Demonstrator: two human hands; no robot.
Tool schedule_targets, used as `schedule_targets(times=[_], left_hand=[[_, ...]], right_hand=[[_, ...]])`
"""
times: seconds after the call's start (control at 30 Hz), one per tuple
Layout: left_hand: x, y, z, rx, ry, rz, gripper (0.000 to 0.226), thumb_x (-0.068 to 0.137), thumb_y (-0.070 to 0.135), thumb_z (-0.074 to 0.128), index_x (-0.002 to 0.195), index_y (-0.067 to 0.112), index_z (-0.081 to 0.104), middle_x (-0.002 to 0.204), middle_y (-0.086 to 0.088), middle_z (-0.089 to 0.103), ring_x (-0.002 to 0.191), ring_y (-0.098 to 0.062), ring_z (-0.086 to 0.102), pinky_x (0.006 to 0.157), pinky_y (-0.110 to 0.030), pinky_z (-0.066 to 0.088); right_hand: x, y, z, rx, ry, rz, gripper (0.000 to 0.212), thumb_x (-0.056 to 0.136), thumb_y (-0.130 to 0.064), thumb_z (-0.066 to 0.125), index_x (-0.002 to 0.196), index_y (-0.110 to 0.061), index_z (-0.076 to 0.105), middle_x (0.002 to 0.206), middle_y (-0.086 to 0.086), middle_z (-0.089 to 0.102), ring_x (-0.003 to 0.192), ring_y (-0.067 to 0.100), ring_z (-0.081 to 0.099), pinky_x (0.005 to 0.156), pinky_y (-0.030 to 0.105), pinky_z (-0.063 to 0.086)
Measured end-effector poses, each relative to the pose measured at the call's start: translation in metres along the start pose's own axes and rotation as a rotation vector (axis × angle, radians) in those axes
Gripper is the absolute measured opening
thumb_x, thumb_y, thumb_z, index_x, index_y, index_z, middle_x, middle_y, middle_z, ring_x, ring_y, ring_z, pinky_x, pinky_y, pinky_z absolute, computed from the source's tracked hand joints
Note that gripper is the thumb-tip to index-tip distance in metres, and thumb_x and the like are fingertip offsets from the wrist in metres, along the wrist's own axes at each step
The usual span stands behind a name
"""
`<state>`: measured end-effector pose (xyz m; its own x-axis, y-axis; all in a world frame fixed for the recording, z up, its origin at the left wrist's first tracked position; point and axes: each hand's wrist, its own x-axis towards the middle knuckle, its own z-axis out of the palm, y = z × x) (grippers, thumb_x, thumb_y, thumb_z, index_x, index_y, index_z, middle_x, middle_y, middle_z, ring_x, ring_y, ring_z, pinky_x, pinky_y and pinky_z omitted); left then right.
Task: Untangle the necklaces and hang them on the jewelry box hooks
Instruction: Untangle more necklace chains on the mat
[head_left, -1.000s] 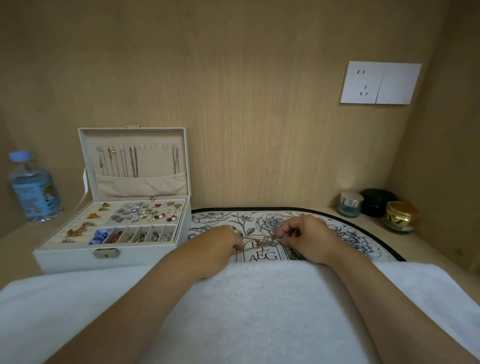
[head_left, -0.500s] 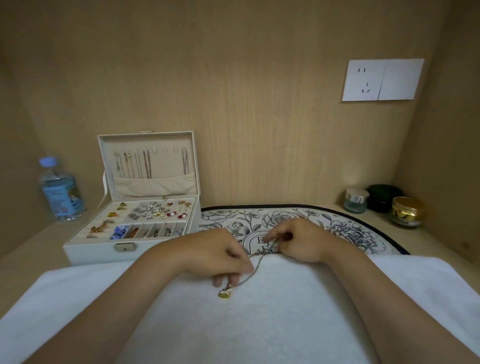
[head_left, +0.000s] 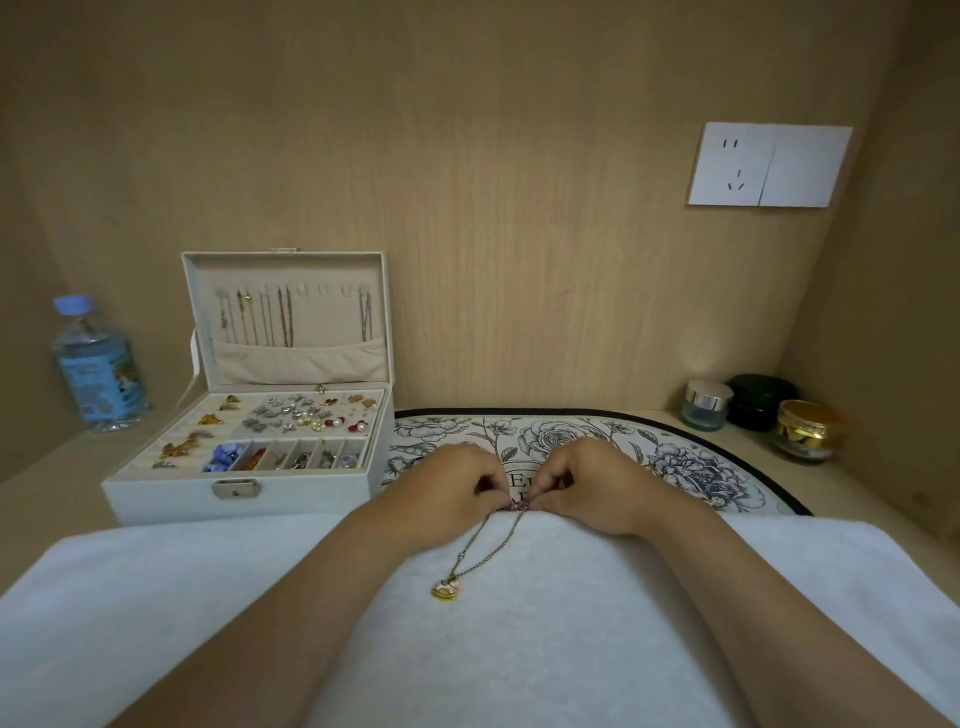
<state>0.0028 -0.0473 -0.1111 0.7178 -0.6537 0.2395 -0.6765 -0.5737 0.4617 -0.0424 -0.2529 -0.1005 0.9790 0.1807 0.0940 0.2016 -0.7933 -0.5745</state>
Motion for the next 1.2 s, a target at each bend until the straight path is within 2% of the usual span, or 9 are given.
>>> schedule_targets(times=[0.27, 0.37, 0.47, 0.53, 0.7, 0.77, 0.9, 1.07, 1.2], left_hand=[[-0.003, -0.007, 0.002, -0.416, 0.128, -0.163, 0.011, 0.098, 0.023, 0.056, 0.09, 0.03, 0.059, 0.083, 0.006, 0.066, 0.076, -0.009, 0.062, 0.076, -0.032, 0.05], [-0.003, -0.008, 0.003, -0.452, 0.116, -0.177, 0.014, 0.097, 0.019, 0.054, 0.093, 0.031, 0.059, 0.074, 0.007, 0.06, 0.066, -0.009, 0.054, 0.068, -0.032, 0.045], [-0.002, -0.008, 0.004, -0.414, 0.067, -0.198, 0.027, 0.097, 0.021, 0.047, 0.094, 0.04, 0.064, 0.078, 0.005, 0.066, 0.069, -0.02, 0.059, 0.068, -0.032, 0.047], [-0.003, -0.006, 0.004, -0.37, 0.051, -0.201, 0.027, 0.098, 0.024, 0.047, 0.094, 0.04, 0.068, 0.088, 0.005, 0.072, 0.085, -0.026, 0.066, 0.081, -0.038, 0.053], [-0.004, -0.005, 0.002, -0.411, 0.115, -0.16, 0.014, 0.095, 0.032, 0.06, 0.088, 0.031, 0.072, 0.088, 0.017, 0.071, 0.088, -0.005, 0.065, 0.09, -0.035, 0.052], [-0.004, -0.006, 0.001, -0.434, 0.146, -0.148, 0.012, 0.094, 0.029, 0.062, 0.088, 0.031, 0.072, 0.086, 0.02, 0.071, 0.084, 0.001, 0.064, 0.085, -0.03, 0.051], [-0.005, -0.003, 0.0, -0.47, 0.182, -0.123, 0.017, 0.094, 0.022, 0.064, 0.084, 0.034, 0.07, 0.07, 0.029, 0.063, 0.066, 0.011, 0.054, 0.067, -0.012, 0.039], [-0.006, -0.002, 0.0, -0.494, 0.205, -0.126, 0.016, 0.093, 0.021, 0.065, 0.083, 0.033, 0.071, 0.071, 0.022, 0.065, 0.067, 0.005, 0.055, 0.068, -0.016, 0.043], [-0.005, -0.004, 0.002, -0.475, 0.219, -0.116, 0.01, 0.085, 0.022, 0.073, 0.083, 0.032, 0.075, 0.087, 0.011, 0.069, 0.082, -0.012, 0.063, 0.078, -0.028, 0.051]], right_hand=[[0.005, 0.002, 0.01, 0.366, 0.155, -0.002, 0.011, 0.089, -0.009, 0.07, 0.08, -0.016, 0.072, 0.07, -0.004, 0.064, 0.064, 0.008, 0.054, 0.064, 0.022, 0.045], [0.005, -0.003, 0.012, 0.492, 0.171, -0.007, 0.01, 0.093, -0.007, 0.065, 0.084, -0.01, 0.069, 0.072, 0.0, 0.066, 0.061, 0.01, 0.052, 0.061, 0.021, 0.043], [0.005, -0.009, 0.014, 0.597, 0.143, 0.0, 0.011, 0.097, -0.004, 0.06, 0.087, -0.005, 0.066, 0.076, 0.005, 0.071, 0.055, 0.011, 0.051, 0.055, 0.025, 0.043], [0.005, -0.009, 0.015, 0.592, 0.147, -0.004, 0.013, 0.097, -0.005, 0.06, 0.086, -0.007, 0.067, 0.077, 0.005, 0.072, 0.057, 0.014, 0.052, 0.056, 0.027, 0.044], [0.007, -0.007, 0.013, 0.607, 0.199, -0.022, 0.013, 0.095, -0.003, 0.062, 0.087, -0.01, 0.069, 0.074, -0.001, 0.072, 0.069, 0.008, 0.062, 0.067, 0.021, 0.047], [0.007, -0.007, 0.013, 0.631, 0.215, -0.029, 0.012, 0.092, 0.002, 0.065, 0.088, -0.009, 0.069, 0.074, -0.002, 0.07, 0.072, 0.007, 0.065, 0.068, 0.016, 0.049], [0.008, -0.006, 0.014, 0.465, 0.228, -0.063, 0.021, 0.088, 0.004, 0.068, 0.082, -0.016, 0.071, 0.076, -0.001, 0.07, 0.072, 0.013, 0.059, 0.07, 0.024, 0.049], [0.005, -0.01, 0.013, 0.392, 0.262, 0.051, 0.025, 0.088, -0.006, 0.065, 0.077, -0.025, 0.076, 0.083, 0.018, 0.073, 0.064, 0.013, 0.056, 0.065, 0.029, 0.047], [0.001, -0.019, 0.011, 0.483, 0.195, 0.075, 0.007, 0.087, -0.024, 0.075, 0.081, -0.021, 0.079, 0.078, -0.002, 0.075, 0.07, 0.0, 0.063, 0.069, 0.016, 0.048]])
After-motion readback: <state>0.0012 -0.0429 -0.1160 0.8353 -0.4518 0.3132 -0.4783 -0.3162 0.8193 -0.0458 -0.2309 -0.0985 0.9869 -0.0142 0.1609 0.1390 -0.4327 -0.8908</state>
